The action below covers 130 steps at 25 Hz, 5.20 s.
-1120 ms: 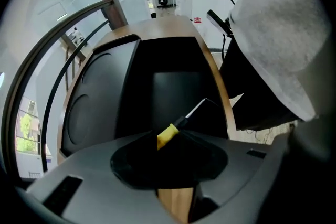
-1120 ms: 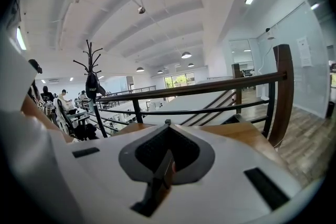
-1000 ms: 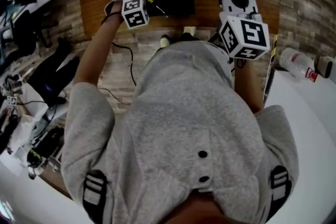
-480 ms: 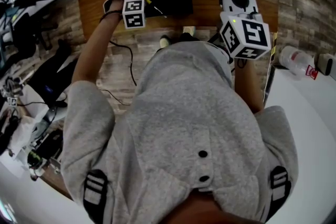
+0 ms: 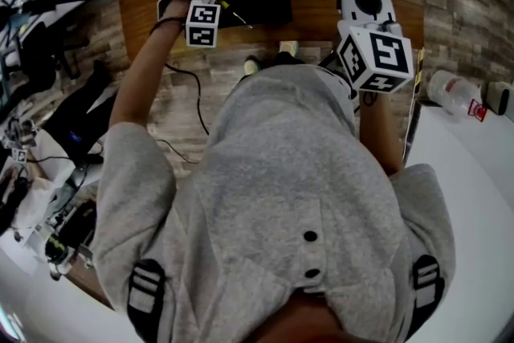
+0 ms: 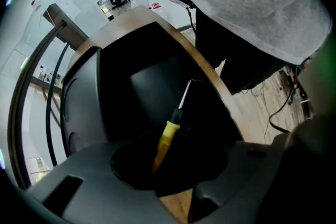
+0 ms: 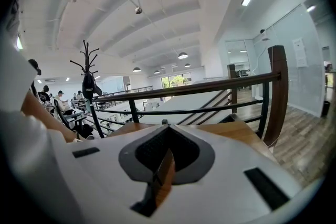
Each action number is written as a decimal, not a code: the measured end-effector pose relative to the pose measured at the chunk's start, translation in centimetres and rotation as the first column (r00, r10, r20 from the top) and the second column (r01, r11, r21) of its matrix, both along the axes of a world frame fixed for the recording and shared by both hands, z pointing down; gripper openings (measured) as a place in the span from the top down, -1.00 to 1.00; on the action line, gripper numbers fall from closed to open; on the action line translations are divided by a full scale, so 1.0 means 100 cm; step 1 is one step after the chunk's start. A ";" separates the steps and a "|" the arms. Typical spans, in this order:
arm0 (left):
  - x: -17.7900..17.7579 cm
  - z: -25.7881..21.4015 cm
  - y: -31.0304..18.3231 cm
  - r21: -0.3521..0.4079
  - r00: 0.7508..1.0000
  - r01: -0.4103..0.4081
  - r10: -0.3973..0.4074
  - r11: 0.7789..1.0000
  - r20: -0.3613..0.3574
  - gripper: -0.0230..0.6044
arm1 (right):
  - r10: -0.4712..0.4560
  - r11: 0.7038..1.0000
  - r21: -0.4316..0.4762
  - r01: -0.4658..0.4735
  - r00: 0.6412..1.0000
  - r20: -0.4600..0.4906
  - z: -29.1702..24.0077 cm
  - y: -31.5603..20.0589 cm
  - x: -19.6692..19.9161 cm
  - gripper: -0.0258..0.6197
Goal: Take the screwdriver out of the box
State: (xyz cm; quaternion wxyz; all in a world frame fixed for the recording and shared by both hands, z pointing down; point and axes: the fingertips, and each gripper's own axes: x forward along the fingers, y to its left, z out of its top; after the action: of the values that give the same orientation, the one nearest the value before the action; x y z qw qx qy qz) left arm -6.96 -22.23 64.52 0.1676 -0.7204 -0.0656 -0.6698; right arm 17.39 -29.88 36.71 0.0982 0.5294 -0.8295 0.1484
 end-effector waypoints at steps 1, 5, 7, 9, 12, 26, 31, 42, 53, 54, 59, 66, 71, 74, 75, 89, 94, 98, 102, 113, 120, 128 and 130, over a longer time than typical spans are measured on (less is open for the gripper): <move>0.004 0.001 0.002 -0.009 1.000 0.000 0.000 1.000 0.002 0.48 | -0.002 1.000 0.001 0.002 1.000 0.001 -0.001 0.000 0.000 0.89; 0.012 0.009 0.010 -0.021 0.999 -0.028 0.029 0.999 0.043 0.49 | -0.006 1.000 0.000 0.006 1.000 0.004 -0.001 0.002 0.006 0.89; 0.012 0.010 0.008 -0.027 0.999 0.005 -0.003 1.000 0.048 0.49 | -0.004 1.000 -0.002 0.004 1.000 0.003 0.001 0.001 0.008 0.89; 0.014 0.010 0.005 -0.051 0.997 0.070 -0.068 0.996 0.026 0.53 | 0.001 1.000 -0.004 -0.001 1.000 0.004 0.003 0.000 0.008 0.89; 0.024 0.007 0.004 -0.101 0.980 0.196 -0.199 0.975 -0.020 0.58 | 0.009 1.000 -0.001 -0.009 1.000 0.008 0.000 -0.002 0.009 0.89; 0.030 -0.002 -0.002 -0.181 0.793 0.578 -0.600 0.796 -0.105 0.66 | 0.009 1.000 0.012 -0.010 1.000 0.015 -0.007 0.005 0.006 0.89; 0.032 -0.009 -0.007 -0.206 0.722 0.640 -0.671 0.740 -0.167 0.66 | -0.002 1.000 0.021 0.002 1.000 0.016 -0.009 0.008 -0.001 0.89; 0.027 -0.034 -0.007 -0.297 0.538 0.734 -0.790 0.611 -0.295 0.66 | 0.001 0.999 0.037 -0.001 1.000 0.010 -0.018 0.013 -0.013 0.89; -0.010 -0.065 -0.014 -0.309 0.270 0.861 -0.877 0.405 -0.397 0.66 | -0.004 0.999 0.044 0.004 1.000 -0.007 -0.024 0.030 -0.042 0.89; -0.013 -0.069 -0.014 -0.317 0.241 0.867 -0.880 0.384 -0.409 0.66 | -0.006 0.999 0.045 0.007 1.000 -0.011 -0.025 0.031 -0.045 0.89; -0.022 -0.091 -0.011 -0.367 0.132 0.868 -0.867 0.335 -0.481 0.66 | -0.006 0.999 0.045 0.008 1.000 -0.031 -0.029 0.040 -0.055 0.89; -0.036 -0.160 0.001 -0.419 -0.043 0.867 -0.798 0.269 -0.601 0.66 | -0.002 0.999 0.037 0.003 0.999 -0.042 -0.027 0.058 -0.067 0.89; -0.054 -0.206 0.018 -0.451 -0.135 0.856 -0.733 0.253 -0.667 0.66 | -0.001 0.999 0.038 0.002 0.999 -0.040 -0.034 0.073 -0.085 0.89; -0.064 -0.231 0.028 -0.471 -0.187 0.845 -0.684 0.254 -0.705 0.66 | -0.003 0.999 0.046 0.005 0.999 -0.047 -0.035 0.080 -0.095 0.89; -0.067 -0.239 0.033 -0.474 -0.199 0.842 -0.669 0.257 -0.716 0.66 | -0.003 0.999 0.049 0.005 0.999 -0.048 -0.036 0.084 -0.098 0.89; -0.104 -0.288 0.089 -0.482 -0.252 0.827 -0.577 0.289 -0.777 0.66 | -0.036 0.997 0.059 0.040 0.997 -0.063 -0.046 0.129 -0.146 0.89; -0.121 -0.294 0.112 -0.483 -0.258 0.822 -0.559 0.302 -0.788 0.66 | -0.046 0.997 0.066 0.051 0.996 -0.074 -0.048 0.150 -0.167 0.89; -0.142 -0.296 0.124 -0.488 -0.264 0.815 -0.548 0.312 -0.793 0.66 | -0.044 0.997 0.067 0.050 0.995 -0.087 -0.046 0.164 -0.189 0.89; -0.156 -0.301 0.136 -0.495 -0.272 0.803 -0.536 0.331 -0.799 0.66 | -0.039 0.997 0.068 0.047 0.993 -0.112 -0.045 0.176 -0.204 0.89; -0.159 -0.308 0.175 -0.536 -0.314 0.761 -0.517 0.364 -0.796 0.66 | -0.012 0.996 0.083 0.029 0.981 -0.191 -0.059 0.212 -0.214 0.89; -0.157 -0.315 0.175 -0.524 -0.320 0.771 -0.492 0.361 -0.810 0.66 | -0.031 0.995 0.085 0.051 0.976 -0.217 -0.065 0.208 -0.217 0.89; -0.122 -0.321 0.163 -0.525 -0.310 0.774 -0.511 0.354 -0.802 0.66 | -0.044 0.996 0.073 0.060 0.979 -0.201 -0.065 0.196 -0.185 0.89; -0.110 -0.327 0.161 -0.506 -0.291 0.785 -0.507 0.358 -0.811 0.66 | -0.039 0.996 0.074 0.053 0.983 -0.182 -0.067 0.195 -0.173 0.89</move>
State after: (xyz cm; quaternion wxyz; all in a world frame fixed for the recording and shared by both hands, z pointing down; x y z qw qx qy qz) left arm -17.97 -6.10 31.81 -0.1492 -0.8265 0.5381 -0.0719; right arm 0.10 -10.37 30.02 0.1555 0.5249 -0.8343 0.0650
